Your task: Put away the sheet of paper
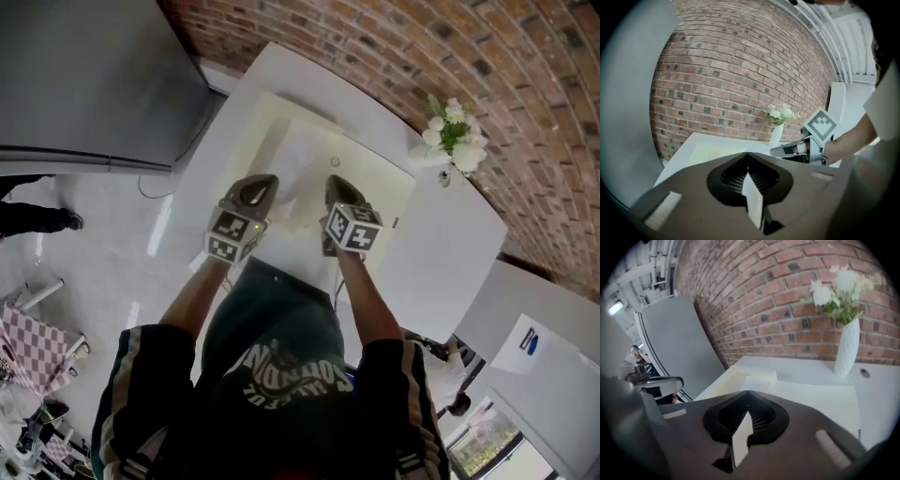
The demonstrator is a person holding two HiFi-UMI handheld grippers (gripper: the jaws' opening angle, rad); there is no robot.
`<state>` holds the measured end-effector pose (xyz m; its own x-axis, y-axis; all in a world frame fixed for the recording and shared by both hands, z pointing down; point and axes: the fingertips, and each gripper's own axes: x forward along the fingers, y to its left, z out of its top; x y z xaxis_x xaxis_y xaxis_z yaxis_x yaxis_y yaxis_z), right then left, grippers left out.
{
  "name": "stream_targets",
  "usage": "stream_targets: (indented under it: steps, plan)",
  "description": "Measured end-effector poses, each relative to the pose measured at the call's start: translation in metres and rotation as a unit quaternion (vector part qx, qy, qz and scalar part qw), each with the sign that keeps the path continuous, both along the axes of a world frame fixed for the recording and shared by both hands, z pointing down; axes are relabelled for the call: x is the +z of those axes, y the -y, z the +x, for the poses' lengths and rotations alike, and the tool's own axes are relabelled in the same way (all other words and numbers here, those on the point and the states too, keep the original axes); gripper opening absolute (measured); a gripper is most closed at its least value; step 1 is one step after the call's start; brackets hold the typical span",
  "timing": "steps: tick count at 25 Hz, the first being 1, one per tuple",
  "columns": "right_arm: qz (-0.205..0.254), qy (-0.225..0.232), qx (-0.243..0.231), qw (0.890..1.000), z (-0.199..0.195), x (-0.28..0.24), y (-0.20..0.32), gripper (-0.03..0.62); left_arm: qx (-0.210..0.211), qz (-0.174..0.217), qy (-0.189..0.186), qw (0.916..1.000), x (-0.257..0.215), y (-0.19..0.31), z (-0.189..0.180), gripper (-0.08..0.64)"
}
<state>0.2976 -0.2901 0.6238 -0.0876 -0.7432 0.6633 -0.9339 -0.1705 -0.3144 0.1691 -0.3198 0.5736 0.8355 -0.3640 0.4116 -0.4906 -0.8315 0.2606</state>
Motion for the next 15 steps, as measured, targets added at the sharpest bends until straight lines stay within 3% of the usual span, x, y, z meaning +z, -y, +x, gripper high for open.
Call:
stream_targets:
  steps: [5, 15]
  plan:
    - [0.076, -0.061, -0.005, 0.995, 0.01, -0.054, -0.015, 0.0, 0.012, 0.024, -0.002, 0.9996, -0.017, 0.0, 0.015, 0.011]
    - [0.131, -0.112, 0.013, 0.985, 0.023, -0.094, -0.038, 0.0, 0.021, 0.051, -0.013, 0.9984, -0.04, 0.006, 0.033, 0.011]
